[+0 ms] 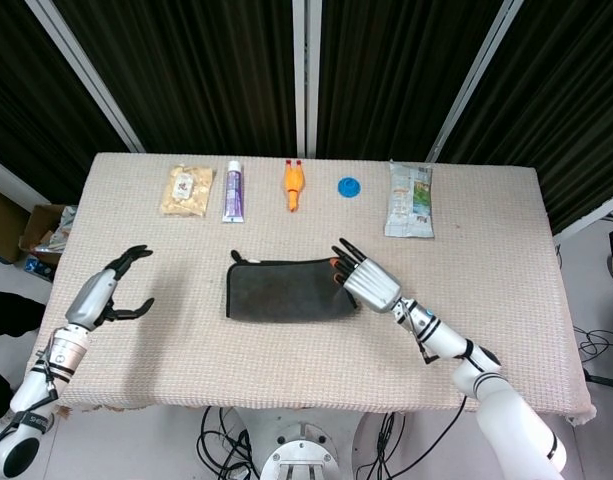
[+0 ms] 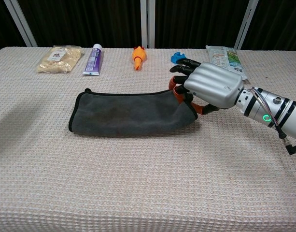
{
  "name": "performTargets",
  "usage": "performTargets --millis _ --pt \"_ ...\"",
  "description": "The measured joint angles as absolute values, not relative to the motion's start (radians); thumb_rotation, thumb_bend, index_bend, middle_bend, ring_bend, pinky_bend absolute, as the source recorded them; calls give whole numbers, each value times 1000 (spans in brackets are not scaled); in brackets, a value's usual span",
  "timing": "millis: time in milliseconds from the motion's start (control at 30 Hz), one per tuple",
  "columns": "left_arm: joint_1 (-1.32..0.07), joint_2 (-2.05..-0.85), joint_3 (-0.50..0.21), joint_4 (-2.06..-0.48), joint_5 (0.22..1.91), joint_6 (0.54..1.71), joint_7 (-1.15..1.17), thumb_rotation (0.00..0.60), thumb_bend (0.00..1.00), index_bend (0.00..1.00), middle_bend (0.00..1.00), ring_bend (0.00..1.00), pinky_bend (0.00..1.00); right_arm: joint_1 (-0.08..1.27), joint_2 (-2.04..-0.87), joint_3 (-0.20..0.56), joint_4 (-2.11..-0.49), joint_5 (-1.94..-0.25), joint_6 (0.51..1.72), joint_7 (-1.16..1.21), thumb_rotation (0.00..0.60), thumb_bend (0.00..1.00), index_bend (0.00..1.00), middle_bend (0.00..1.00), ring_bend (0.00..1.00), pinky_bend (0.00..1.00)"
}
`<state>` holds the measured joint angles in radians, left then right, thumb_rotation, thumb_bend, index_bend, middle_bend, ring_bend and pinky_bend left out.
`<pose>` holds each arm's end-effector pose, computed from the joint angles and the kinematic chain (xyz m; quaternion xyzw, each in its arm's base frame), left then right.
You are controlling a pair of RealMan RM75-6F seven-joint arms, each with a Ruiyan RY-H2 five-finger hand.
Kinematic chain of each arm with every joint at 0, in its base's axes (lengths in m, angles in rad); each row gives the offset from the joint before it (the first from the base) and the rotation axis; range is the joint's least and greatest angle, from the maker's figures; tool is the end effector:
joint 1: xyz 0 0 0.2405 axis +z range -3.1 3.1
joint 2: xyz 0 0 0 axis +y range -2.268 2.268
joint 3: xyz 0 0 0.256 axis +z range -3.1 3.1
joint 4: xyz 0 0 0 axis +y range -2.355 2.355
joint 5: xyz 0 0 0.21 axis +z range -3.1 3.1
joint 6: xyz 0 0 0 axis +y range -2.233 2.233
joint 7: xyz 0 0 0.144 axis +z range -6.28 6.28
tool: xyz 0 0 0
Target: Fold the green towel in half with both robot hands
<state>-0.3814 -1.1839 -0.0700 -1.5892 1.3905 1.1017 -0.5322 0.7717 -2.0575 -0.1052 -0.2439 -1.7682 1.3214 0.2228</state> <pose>-0.2745 0.2667 0.0976 -0.5451 -0.5967 -0.4628 0.3642 -0.1869 -0.3591 -0.0758 0.8321 -0.0650 0.4093 0.3686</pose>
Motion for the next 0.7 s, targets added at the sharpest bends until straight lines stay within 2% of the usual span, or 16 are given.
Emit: performTargets --millis 233,433,567,700 --pt "-365 -1168 -68 -1595 1389 1124 -503 600 302 142 50 106 113 757 -1977 -119 -252 -1780 1416 202 600 485 735 277 91 39" --pt "-343 -1151 -57 -1616 1387 1147 -443 600 301 142 51 106 113 775 -1869 -133 -334 -1806 1494 147 600 484 751 287 91 36" --pt "-324 -1139 -45 -1632 1387 1160 -419 600 302 143 51 106 113 844 -1844 -140 -424 -1837 1487 82 600 485 752 287 91 26" --pt "-314 -1131 -38 -1636 1396 1168 -420 600 301 143 51 106 112 928 -1847 -136 -495 -1856 1423 16 600 484 752 291 91 17"
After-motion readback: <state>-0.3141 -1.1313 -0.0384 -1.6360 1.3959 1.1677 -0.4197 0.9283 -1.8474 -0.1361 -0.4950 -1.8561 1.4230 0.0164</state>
